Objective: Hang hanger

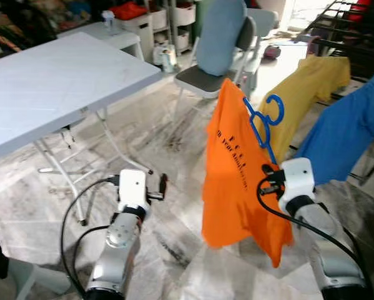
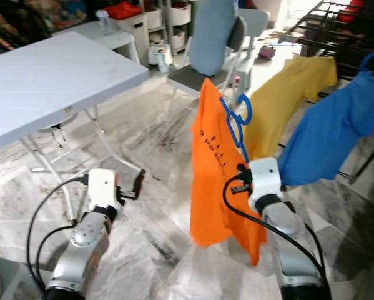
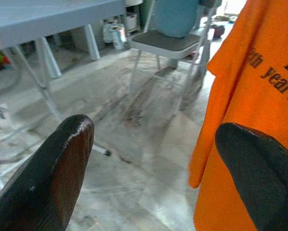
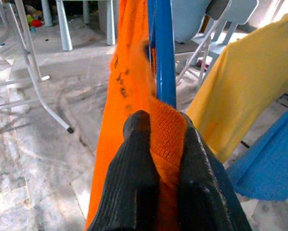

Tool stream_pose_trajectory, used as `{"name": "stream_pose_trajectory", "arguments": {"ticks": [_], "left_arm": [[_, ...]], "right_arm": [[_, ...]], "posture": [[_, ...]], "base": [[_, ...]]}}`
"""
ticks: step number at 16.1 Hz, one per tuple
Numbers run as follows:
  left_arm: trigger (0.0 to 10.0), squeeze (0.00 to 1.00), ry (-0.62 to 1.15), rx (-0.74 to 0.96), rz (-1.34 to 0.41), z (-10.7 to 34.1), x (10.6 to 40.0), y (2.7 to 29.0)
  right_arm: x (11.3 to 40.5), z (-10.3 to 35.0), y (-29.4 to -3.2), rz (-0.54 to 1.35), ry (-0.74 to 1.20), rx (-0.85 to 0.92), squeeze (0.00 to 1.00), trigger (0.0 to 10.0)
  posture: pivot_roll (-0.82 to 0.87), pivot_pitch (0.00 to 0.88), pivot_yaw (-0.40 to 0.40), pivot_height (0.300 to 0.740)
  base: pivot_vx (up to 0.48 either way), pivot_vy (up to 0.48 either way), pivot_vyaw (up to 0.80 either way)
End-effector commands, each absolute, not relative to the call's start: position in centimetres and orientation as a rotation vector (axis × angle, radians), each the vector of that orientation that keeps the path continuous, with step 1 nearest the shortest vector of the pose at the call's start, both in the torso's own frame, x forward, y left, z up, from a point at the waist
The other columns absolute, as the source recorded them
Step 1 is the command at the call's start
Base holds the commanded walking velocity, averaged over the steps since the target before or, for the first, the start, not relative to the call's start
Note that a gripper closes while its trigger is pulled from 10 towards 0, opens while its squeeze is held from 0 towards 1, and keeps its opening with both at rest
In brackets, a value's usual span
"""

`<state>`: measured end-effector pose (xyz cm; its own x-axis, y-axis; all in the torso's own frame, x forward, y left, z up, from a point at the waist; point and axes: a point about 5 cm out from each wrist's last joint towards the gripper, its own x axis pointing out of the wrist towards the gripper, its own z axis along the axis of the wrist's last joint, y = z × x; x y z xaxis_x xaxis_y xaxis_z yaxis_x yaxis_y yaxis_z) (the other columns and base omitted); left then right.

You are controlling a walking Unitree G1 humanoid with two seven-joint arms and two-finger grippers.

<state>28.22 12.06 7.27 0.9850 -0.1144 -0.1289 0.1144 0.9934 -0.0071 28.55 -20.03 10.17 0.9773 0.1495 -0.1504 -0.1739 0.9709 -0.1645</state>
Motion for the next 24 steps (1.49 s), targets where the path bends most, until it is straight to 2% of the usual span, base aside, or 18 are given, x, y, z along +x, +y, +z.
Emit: {"name": "stream_pose_trajectory", "arguments": {"ticks": [1, 5, 8, 11, 12, 16, 21, 24], "left_arm": [[10.0, 0.00, 0.139, 0.029, -0.090, 6.9, 28.1, 12.9], [10.0, 0.00, 0.167, 0.085, -0.164, 6.1, 27.5, 14.3], [10.0, 0.00, 0.127, 0.053, -0.095, 6.7, 28.7, 14.7], [10.0, 0.00, 0.112, 0.011, 0.011, 6.5, 27.7, 15.0], [10.0, 0.00, 0.107, 0.014, 0.038, 6.4, 27.3, 15.2], [10.0, 0.00, 0.106, 0.069, 0.027, 6.7, 25.9, 16.0], [10.0, 0.00, 0.111, 0.127, 0.016, 7.2, 25.7, 17.5], [10.0, 0.00, 0.123, 0.128, -0.011, 7.3, 26.4, 16.7]], "right_arm": [[28.5, 11.4, -19.9, 0.172, 0.089, -0.173, 0.00, 10.0], [28.3, 11.9, -18.9, 0.195, 0.074, -0.174, 0.00, 10.0], [28.4, 12.0, -17.6, 0.261, 0.079, -0.188, 0.00, 10.0], [29.1, 12.5, -15.1, 0.401, 0.069, -0.184, 0.00, 10.0], [29.2, 12.7, -14.3, 0.437, 0.057, -0.185, 0.00, 10.0], [29.0, 11.9, -14.2, 0.433, 0.078, -0.172, 0.00, 10.0], [28.5, 10.9, -13.7, 0.407, 0.089, -0.151, 0.00, 10.0], [28.6, 10.9, -13.6, 0.425, 0.084, -0.175, 0.00, 10.0]], "posture": [[-0.14, 0.000, 0.096, 0.740], [-0.19, 0.000, 0.140, 0.740], [-0.17, 0.000, 0.040, 0.740], [-0.10, 0.000, -0.066, 0.740], [-0.08, 0.000, -0.079, 0.740], [-0.04, 0.000, -0.041, 0.740], [-0.03, 0.000, -0.013, 0.740], [-0.04, 0.000, 0.000, 0.740]], "base": [[0.000, 0.000, 0.80], [0.000, 0.000, 0.80], [0.000, 0.000, 0.80], [0.000, 0.000, 0.75], [0.000, 0.000, 0.00], [0.000, 0.000, 0.00], [0.000, 0.000, 0.80], [0.000, 0.000, 0.80]]}}
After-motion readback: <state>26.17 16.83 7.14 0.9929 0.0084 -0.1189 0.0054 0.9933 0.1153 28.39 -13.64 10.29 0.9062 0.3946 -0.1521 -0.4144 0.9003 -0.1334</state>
